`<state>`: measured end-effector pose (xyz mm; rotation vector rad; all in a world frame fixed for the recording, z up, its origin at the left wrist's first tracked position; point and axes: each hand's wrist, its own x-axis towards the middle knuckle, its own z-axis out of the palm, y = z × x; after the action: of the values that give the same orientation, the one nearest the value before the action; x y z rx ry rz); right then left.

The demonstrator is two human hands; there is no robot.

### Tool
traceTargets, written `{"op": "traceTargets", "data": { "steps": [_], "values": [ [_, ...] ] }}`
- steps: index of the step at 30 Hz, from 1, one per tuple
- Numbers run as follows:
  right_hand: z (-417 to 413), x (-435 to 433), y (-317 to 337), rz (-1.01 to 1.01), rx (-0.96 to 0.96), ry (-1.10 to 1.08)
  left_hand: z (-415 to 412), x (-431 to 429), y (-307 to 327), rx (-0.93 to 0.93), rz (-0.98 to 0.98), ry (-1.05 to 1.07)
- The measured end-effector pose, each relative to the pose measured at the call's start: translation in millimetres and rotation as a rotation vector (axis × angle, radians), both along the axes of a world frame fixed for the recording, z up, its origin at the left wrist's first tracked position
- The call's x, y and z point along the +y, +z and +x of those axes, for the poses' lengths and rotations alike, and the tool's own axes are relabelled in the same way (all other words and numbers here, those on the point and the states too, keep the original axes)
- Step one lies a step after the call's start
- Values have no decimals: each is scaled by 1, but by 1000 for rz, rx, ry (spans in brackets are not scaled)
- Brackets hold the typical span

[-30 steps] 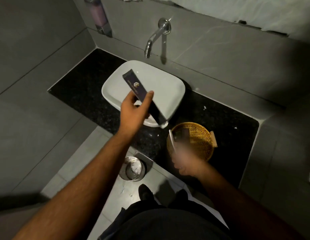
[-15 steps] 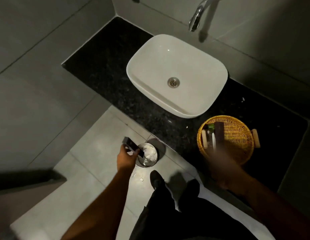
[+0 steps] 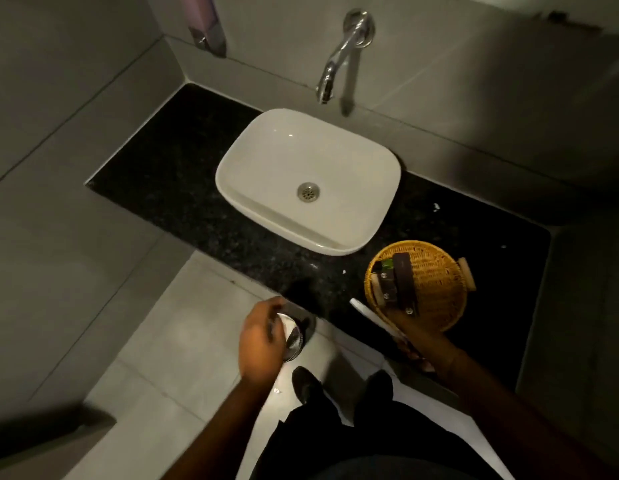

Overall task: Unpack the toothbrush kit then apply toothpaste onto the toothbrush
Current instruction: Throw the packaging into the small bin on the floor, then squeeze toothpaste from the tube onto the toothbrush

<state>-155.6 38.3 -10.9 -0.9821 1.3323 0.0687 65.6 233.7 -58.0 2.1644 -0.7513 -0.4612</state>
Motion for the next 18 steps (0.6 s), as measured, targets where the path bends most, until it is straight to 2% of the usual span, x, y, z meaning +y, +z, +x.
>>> {"op": "traceTargets", "data": {
  "steps": [3, 5, 8, 10, 14, 16, 18],
  "values": [
    [-2, -9, 9, -184, -43, 17, -38, -63, 26, -256, -86, -493],
    [-10, -23, 15, -189, -33, 27, -65, -106, 40, -373, -75, -748],
    [-26, -50, 14, -155, 3, 20, -99, -149, 49, -568, 113, -907],
    [-45, -65, 11, -120, 33, -31, -112, -171, 49, -566, 255, -949],
    [-88, -86, 3, -47, 121, -160, -114, -203, 43, -491, 330, -990],
    [-109, -96, -4, -16, 140, -312, -110, -211, 37, -376, 425, -1006],
    [-126, -101, -10, 62, 154, -383, -105, -211, 32, -139, 488, -927]
  ]
}}
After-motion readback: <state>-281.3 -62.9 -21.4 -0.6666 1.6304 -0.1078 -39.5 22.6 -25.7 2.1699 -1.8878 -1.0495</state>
